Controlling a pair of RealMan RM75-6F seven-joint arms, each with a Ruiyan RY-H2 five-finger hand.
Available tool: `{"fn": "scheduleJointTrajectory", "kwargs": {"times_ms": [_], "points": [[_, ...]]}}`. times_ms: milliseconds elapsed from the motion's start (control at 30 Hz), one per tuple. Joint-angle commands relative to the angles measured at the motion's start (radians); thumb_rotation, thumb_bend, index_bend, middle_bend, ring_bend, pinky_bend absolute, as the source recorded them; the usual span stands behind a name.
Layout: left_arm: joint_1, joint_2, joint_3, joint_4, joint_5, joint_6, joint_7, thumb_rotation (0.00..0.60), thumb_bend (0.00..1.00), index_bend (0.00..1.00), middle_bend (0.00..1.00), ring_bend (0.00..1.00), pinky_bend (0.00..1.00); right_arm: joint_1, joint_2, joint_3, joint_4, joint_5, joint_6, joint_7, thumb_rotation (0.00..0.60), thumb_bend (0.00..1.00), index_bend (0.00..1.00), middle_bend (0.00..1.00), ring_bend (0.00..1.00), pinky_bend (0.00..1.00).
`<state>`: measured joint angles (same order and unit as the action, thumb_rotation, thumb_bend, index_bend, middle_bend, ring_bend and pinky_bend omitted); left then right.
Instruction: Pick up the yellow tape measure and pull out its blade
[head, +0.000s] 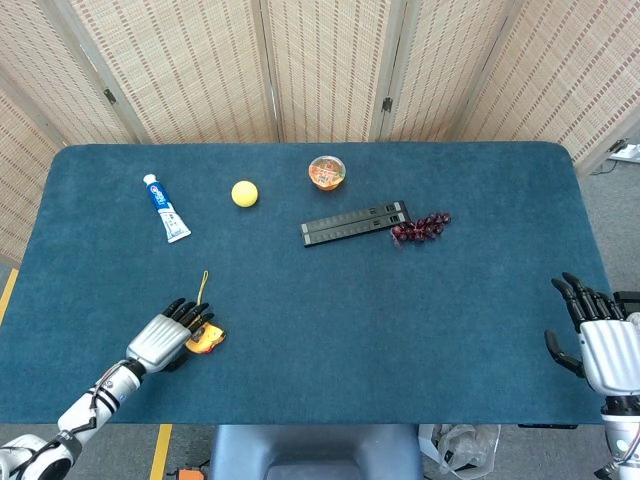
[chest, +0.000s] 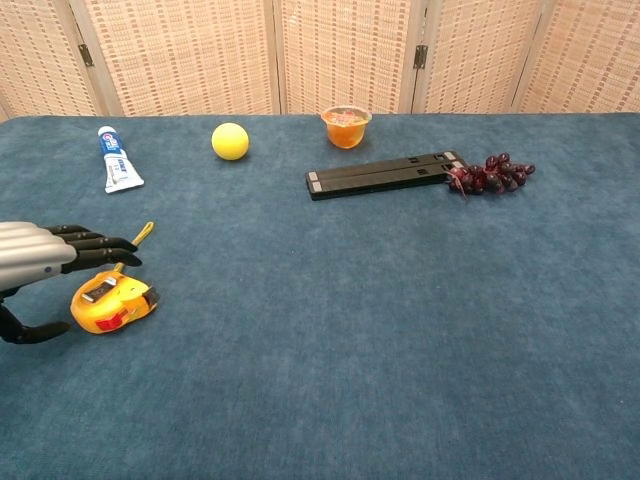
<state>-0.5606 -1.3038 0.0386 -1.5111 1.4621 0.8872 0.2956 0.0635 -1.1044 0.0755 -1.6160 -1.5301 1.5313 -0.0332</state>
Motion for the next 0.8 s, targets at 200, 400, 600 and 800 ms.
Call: {"fn": "scheduleJointTrajectory", "kwargs": {"times_ms": [200,400,600,800], "points": [[-0.014,-0.022,0.003,0.038,0.002,-0.011,-0.021,0.600,0.44,0.08,0.08,0.04,0.01,-0.004,0.000,-0.001,-0.006,0.007,0.000,-0.008,0.600,0.45,0.10,0.12,0.17,0.19],[-0.018,-0.038,0.006,0.060,0.007,-0.004,-0.033,0.600,0.44,0.11,0.12,0.07,0.01,-0.002,0.000,0.000,-0.008,0.016,-0.010,-0.013,0.600,0.45,0.10,0.12,0.17,0.19],[-0.022,-0.052,0.006,0.081,0.011,0.001,-0.045,0.600,0.44,0.19,0.19,0.12,0.03,0.000,0.001,0.001,-0.011,0.019,-0.013,-0.016,0.600,0.45,0.10,0.12,0.17,0.19],[-0.018,-0.076,0.003,0.118,0.025,0.031,-0.070,0.600,0.44,0.32,0.32,0.23,0.07,0.001,0.001,0.002,-0.013,0.022,-0.016,-0.019,0.600,0.45,0.10,0.12,0.17,0.19]]}}
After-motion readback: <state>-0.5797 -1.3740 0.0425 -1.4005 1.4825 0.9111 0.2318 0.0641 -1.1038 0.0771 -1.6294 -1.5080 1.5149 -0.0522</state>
